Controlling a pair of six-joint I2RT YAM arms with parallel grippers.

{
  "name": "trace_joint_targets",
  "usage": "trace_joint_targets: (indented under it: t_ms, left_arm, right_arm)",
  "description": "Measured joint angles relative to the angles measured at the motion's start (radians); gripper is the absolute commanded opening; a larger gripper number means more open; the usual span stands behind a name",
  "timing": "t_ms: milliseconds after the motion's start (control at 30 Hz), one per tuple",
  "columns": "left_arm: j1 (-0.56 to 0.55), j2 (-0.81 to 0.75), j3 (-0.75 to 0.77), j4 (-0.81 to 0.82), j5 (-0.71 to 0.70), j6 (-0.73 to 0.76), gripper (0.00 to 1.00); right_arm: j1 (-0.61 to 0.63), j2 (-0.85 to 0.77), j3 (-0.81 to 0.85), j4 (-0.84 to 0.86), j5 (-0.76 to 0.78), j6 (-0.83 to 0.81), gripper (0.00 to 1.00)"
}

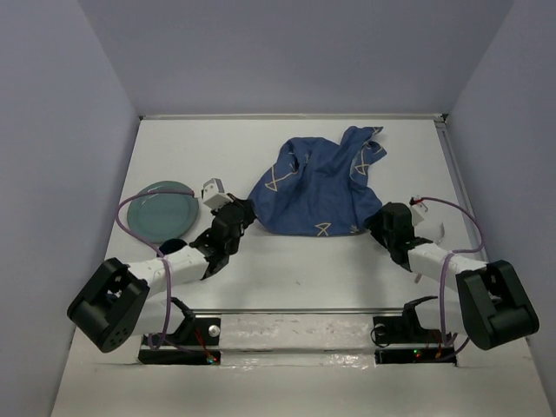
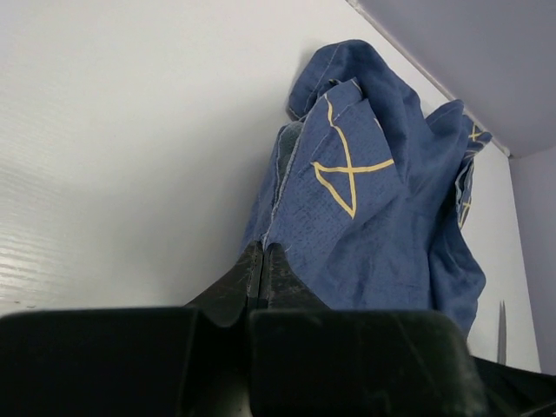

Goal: Set the dinner table for one person

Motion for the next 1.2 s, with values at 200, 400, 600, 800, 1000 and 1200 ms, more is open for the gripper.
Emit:
trace_joint_targets:
  t_ms: [200, 400, 600, 800, 1000, 1200]
  left_arm:
    - [0.0, -0.021, -0.006, -0.005, 0.0, 0.035, 0.0]
    - [0.0, -0.051, -0.006, -0.015, 0.0, 0.063, 0.0]
    - [0.0, -0.068, -0.006, -0.035, -0.001, 0.089, 0.0]
    - [0.0, -0.082, -0.005, -0.056, -0.008, 0.121, 0.0]
    - [0.0, -0.166, 0.031, -0.101, -0.04, 0.183, 0.0]
    - [-0.004, -0.375, 0.132, -0.17, -0.084, 0.268, 0.0]
  right_arm:
    - [-0.048, 0.087, 0.0, 0.143, -0.05, 0.044, 0.52]
    - [-0.095, 0.177, -0.002, 0.285, -0.113, 0.119, 0.43]
    - [-0.095, 0.173, -0.023, 0.291, -0.102, 0.167, 0.12]
    - [-0.095, 0.164, -0.024, 0.301, -0.062, 0.151, 0.0]
    - [-0.095, -0.001, -0.023, 0.286, -0.027, 0.046, 0.0]
    - [-0.095, -0.433, 0.088, 0.072, 0.0, -0.126, 0.0]
